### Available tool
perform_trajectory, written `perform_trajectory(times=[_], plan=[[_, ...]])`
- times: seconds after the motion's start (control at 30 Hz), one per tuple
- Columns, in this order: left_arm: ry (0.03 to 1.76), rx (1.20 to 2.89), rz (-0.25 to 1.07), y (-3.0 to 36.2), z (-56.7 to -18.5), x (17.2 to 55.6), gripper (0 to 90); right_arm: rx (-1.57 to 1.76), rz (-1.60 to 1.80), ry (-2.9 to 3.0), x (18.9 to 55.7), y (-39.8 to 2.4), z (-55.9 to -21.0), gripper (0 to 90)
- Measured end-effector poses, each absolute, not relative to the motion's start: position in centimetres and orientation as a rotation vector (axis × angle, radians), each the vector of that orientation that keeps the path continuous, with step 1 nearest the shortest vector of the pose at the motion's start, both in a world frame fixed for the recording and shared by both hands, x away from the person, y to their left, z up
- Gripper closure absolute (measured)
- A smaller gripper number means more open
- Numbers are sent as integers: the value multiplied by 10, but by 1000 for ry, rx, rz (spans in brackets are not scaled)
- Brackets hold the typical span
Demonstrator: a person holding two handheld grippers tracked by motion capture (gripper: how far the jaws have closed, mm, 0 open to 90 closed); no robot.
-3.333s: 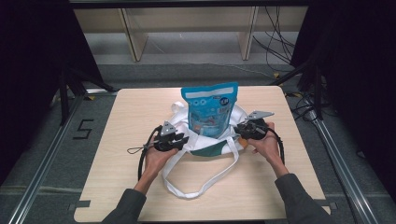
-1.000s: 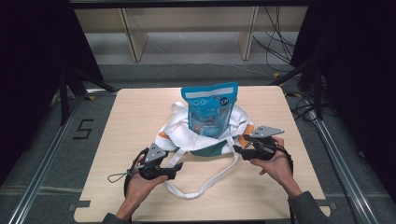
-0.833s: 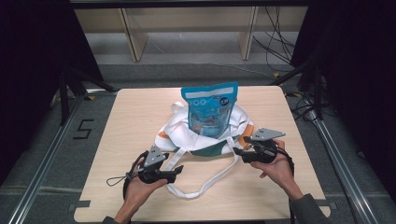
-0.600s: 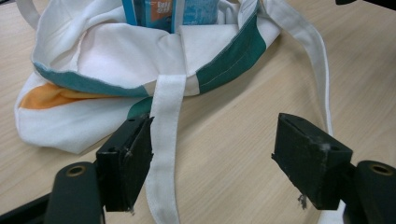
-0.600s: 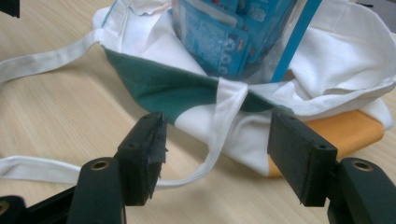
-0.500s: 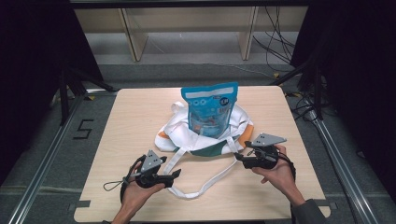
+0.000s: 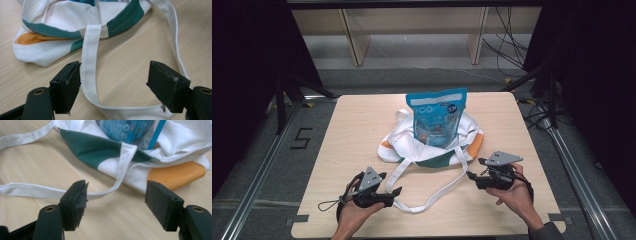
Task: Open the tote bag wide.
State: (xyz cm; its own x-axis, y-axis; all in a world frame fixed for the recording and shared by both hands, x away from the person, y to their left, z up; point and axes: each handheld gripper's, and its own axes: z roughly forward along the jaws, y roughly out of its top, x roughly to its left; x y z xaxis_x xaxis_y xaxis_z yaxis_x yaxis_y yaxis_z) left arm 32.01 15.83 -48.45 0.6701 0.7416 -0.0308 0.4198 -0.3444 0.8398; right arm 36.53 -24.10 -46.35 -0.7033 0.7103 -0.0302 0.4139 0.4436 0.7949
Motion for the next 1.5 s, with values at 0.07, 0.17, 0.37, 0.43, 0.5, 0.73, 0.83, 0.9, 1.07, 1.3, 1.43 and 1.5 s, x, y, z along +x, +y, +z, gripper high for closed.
perform_trajectory(times=[0.07,0.17,0.37,0.43,0.5,0.73,0.83,0.9,1.07,1.3,1.43,1.5], plan=[[922,1969,430,159,-486,318,253,962,1141,2328,362,-245,-465,335],[926,1983,430,159,-489,313,251,967,1128,2321,359,-249,-468,329],[897,2027,445,162,-491,305,240,1015,1110,2319,350,-257,-474,314],[915,2000,432,160,-492,302,237,1024,1116,2323,344,-259,-476,301],[912,2001,435,160,-491,299,237,1030,1115,2327,341,-260,-477,301],[880,2039,436,158,-492,290,223,1021,1111,2345,326,-265,-481,279],[882,2049,438,154,-495,287,224,1041,1096,2355,319,-270,-484,274],[875,2082,442,153,-496,283,225,1052,1094,2360,314,-274,-486,266],[873,2096,445,148,-498,276,225,1101,1077,2404,304,-276,-490,264],[873,2104,442,148,-500,273,223,1068,1061,2423,298,-279,-496,264],[854,2122,472,150,-499,275,222,1018,1041,2443,299,-280,-497,264],[884,2102,454,149,-500,274,222,1018,1028,2434,299,-280,-497,264]])
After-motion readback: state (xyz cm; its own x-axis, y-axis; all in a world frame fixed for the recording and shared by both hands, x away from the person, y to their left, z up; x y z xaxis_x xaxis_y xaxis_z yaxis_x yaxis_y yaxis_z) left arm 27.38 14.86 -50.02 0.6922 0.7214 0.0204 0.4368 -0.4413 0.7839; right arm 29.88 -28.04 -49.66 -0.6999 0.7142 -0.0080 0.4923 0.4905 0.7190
